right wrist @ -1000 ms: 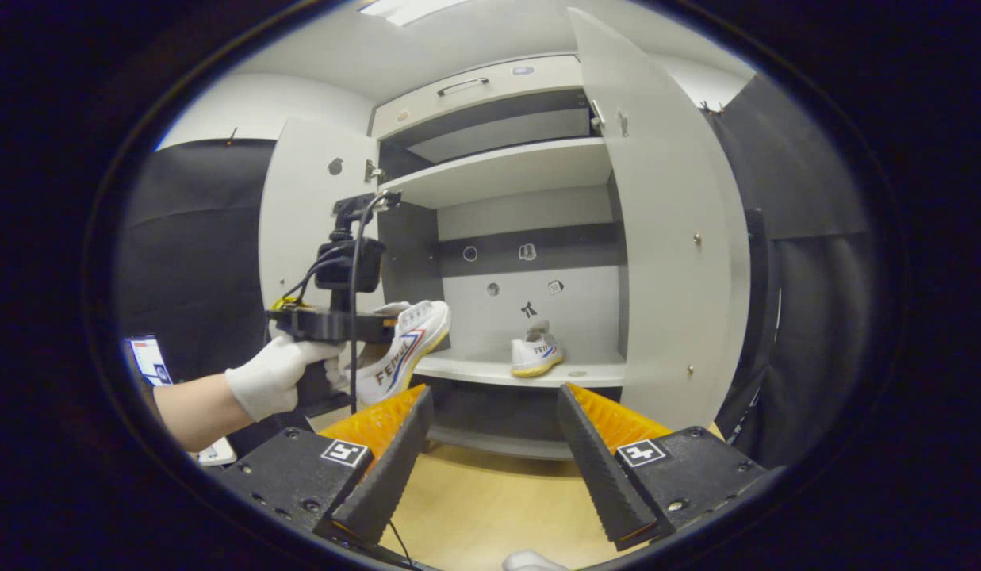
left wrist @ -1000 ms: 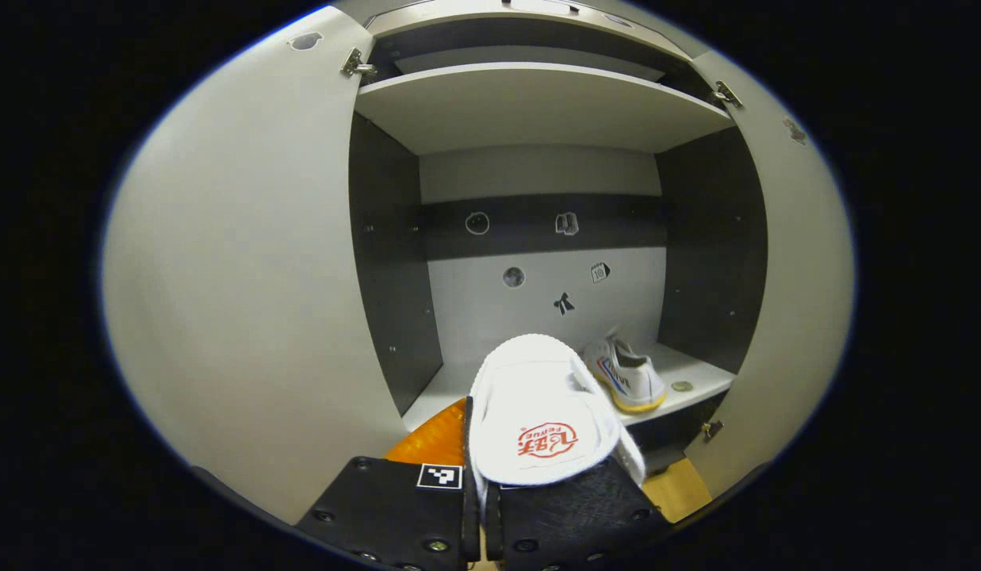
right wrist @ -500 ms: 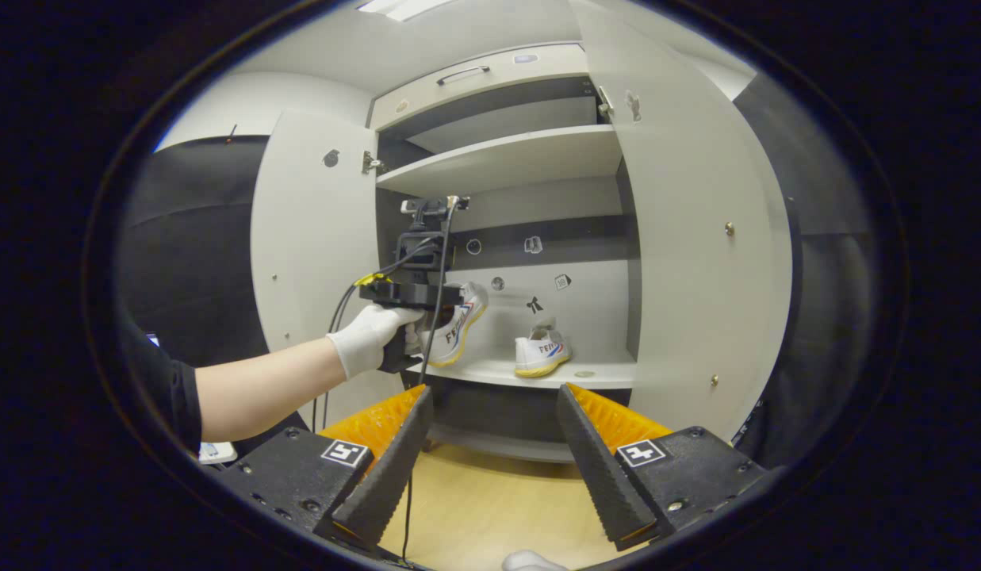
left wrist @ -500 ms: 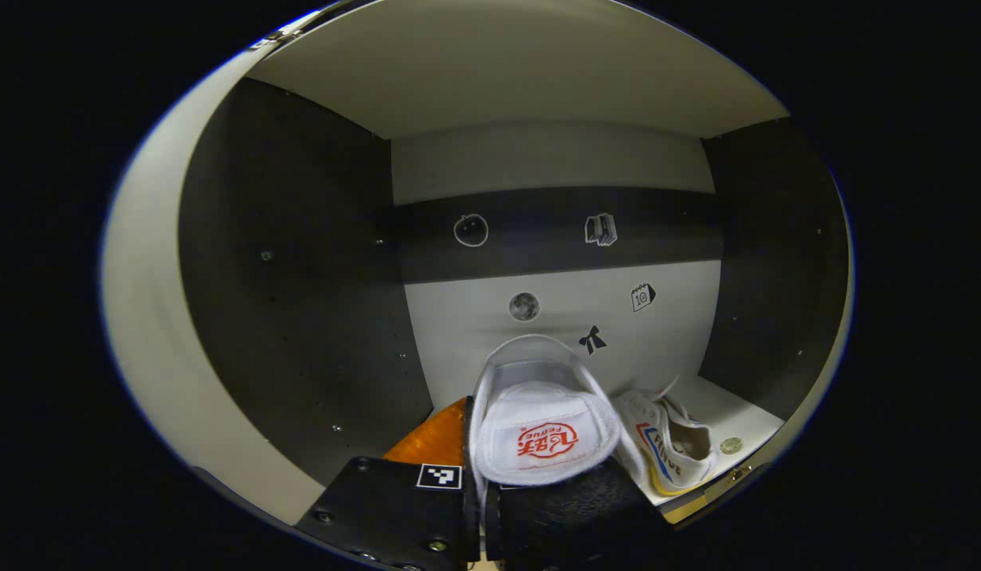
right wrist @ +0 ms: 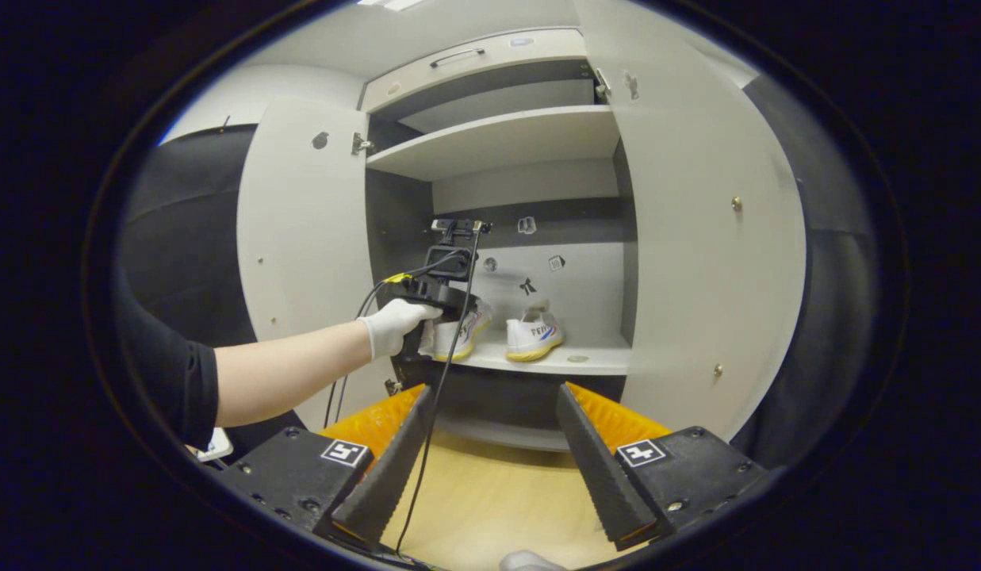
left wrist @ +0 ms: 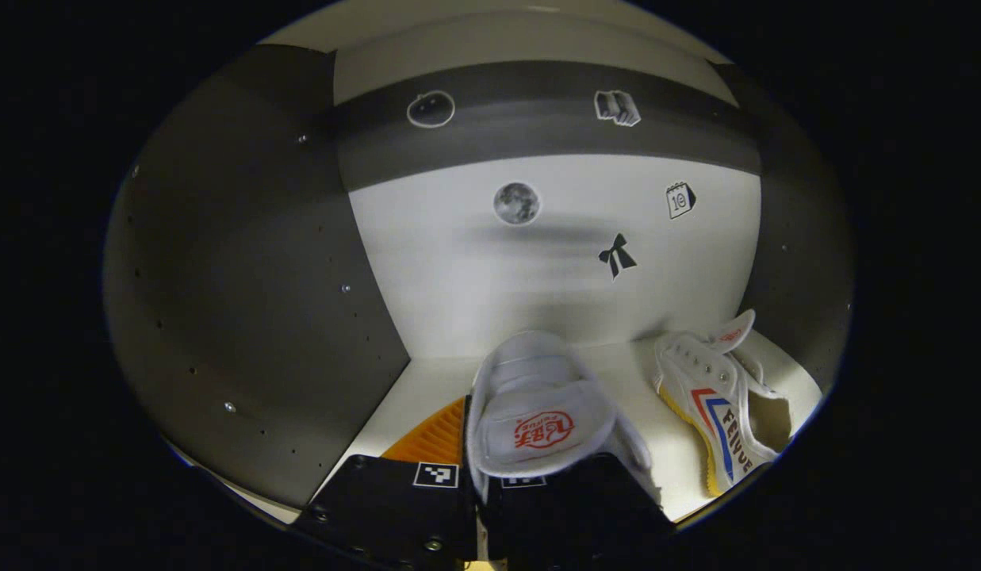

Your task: Grab one shoe with the right hand and put it into the shoe cabinet, grab the other shoe with the left hand and put it into the shoe cabinet; then close the right door with the right hand and the left door with the left hand.

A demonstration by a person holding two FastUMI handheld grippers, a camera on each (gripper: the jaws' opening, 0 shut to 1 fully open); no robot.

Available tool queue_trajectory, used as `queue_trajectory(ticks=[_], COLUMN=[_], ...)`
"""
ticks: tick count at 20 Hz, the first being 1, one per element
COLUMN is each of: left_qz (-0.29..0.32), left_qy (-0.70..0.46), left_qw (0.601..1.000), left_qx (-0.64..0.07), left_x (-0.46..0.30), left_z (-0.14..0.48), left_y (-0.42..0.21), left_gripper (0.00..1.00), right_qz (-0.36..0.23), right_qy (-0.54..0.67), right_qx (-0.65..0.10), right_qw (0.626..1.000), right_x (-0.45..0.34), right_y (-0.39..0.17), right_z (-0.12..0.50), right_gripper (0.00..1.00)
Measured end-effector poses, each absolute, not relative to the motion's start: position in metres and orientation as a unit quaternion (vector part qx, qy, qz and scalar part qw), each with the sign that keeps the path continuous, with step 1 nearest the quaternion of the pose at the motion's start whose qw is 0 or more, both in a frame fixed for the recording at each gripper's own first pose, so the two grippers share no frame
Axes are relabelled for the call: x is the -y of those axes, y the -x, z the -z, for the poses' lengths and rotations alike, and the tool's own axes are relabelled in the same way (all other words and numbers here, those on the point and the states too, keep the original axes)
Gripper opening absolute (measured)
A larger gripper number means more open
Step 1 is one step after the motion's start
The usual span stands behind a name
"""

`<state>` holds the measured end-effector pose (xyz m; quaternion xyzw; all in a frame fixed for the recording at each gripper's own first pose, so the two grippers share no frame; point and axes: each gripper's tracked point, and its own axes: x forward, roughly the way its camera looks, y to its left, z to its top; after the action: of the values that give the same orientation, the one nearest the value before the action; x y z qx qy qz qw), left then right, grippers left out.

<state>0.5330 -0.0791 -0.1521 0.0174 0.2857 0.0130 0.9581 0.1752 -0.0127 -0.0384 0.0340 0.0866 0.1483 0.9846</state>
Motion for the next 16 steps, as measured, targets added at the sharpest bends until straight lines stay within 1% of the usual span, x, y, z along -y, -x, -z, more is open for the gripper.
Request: queue_trajectory(ticks=[1,2,4,5,9,10,12,14,15,16], left_qz=[-0.004,0.006,0.015,0.018,-0.001,-0.002,-0.004,-0.002,0.001,0.0], left_qy=[-0.015,-0.008,-0.014,-0.009,-0.002,0.005,0.011,0.014,0.014,0.012], left_qw=[0.954,0.95,0.953,0.954,0.964,0.965,0.967,0.97,0.973,0.975], left_qx=[-0.3,-0.312,-0.301,-0.298,-0.267,-0.264,-0.255,-0.241,-0.232,-0.221], left_x=[0.078,0.081,0.082,0.084,0.071,0.071,0.067,0.068,0.07,0.07], left_z=[0.159,0.163,0.159,0.156,0.137,0.133,0.125,0.112,0.105,0.096], left_y=[-0.531,-0.528,-0.529,-0.528,-0.522,-0.519,-0.51,-0.503,-0.499,-0.495], left_gripper=[0.21,0.14,0.25,0.27,0.96,0.94,0.97,0.97,1.0,0.97], right_qz=[-0.15,-0.151,-0.152,-0.155,-0.157,-0.157,-0.157,-0.155,-0.155,-0.154], right_qy=[-0.037,-0.039,-0.04,-0.041,-0.035,-0.034,-0.031,-0.027,-0.026,-0.025], right_qx=[-0.086,-0.086,-0.085,-0.084,-0.077,-0.076,-0.069,-0.062,-0.06,-0.056], right_qw=[0.984,0.984,0.984,0.983,0.984,0.984,0.985,0.986,0.986,0.986], right_x=[0.013,0.012,0.013,0.011,0.009,0.008,0.008,0.008,0.008,0.009], right_y=[-0.176,-0.177,-0.177,-0.175,-0.171,-0.17,-0.168,-0.165,-0.164,-0.164], right_z=[0.038,0.038,0.037,0.037,0.033,0.031,0.027,0.023,0.021,0.019], right_gripper=[0.99,0.99,0.99,0.99,0.99,0.99,0.99,0.99,0.99,0.99])
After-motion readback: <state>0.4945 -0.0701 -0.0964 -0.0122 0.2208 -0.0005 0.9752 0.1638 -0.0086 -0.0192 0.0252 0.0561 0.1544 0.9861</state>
